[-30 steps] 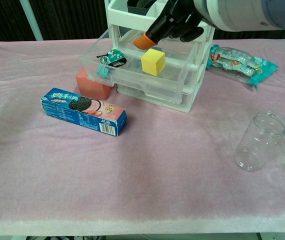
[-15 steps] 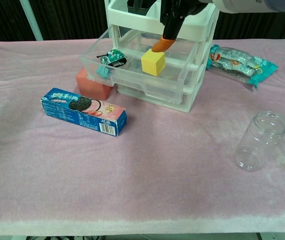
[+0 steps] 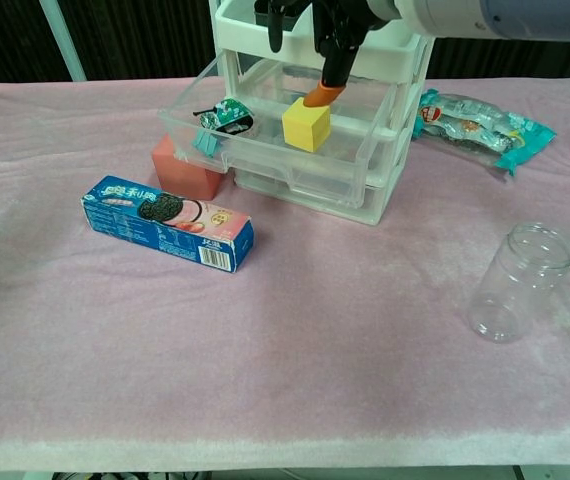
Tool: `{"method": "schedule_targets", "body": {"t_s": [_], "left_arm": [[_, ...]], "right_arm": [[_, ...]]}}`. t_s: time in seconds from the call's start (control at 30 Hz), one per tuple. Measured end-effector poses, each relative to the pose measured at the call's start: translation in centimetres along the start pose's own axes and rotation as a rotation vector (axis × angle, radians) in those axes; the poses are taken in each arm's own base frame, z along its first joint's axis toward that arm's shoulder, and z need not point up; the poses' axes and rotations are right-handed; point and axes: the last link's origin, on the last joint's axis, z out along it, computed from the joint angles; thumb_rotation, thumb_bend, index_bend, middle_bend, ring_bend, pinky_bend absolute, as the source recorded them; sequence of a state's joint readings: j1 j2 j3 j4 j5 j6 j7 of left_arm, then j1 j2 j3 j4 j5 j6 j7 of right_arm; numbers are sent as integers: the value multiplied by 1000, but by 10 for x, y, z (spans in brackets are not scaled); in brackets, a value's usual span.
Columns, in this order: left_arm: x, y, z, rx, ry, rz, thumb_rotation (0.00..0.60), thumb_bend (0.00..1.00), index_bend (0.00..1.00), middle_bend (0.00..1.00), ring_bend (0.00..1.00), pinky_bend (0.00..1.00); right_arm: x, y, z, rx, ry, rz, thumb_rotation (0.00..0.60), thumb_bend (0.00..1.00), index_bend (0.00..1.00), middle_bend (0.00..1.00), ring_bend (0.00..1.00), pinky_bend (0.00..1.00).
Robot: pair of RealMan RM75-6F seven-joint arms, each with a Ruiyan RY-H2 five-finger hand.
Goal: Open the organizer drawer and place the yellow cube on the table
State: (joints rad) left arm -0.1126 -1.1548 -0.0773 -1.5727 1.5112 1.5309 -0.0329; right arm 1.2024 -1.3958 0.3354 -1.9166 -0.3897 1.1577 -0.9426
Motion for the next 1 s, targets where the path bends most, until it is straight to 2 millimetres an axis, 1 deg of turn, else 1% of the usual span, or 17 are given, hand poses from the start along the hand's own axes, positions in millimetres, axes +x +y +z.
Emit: {"method": "schedule_targets", "body": {"t_s": [0.4,0.7,0.87,1.0], "left_arm": [[0,-1,1,6,-2,-3,600,0,0,0,0,0],[-1,-2,4,16,-9,-5,600,0,0,0,0,0],[-2,-2,5,19,-12,-7,600,0,0,0,0,0],[-2,-2,6,22,-13,-9,600,0,0,0,0,0]], "right_arm": [[-16,5,6,-22,-47,-16,600,190,345,978,1000,1000],[-23,8,9,-27,-57,-14,600,193,344,978,1000,1000],[-24,7,10,-15,-50,-11,600,198,345,979,1000,1000],[-26,6,11,-10,-52,-15,600,245,377,979,1000,1000]]}}
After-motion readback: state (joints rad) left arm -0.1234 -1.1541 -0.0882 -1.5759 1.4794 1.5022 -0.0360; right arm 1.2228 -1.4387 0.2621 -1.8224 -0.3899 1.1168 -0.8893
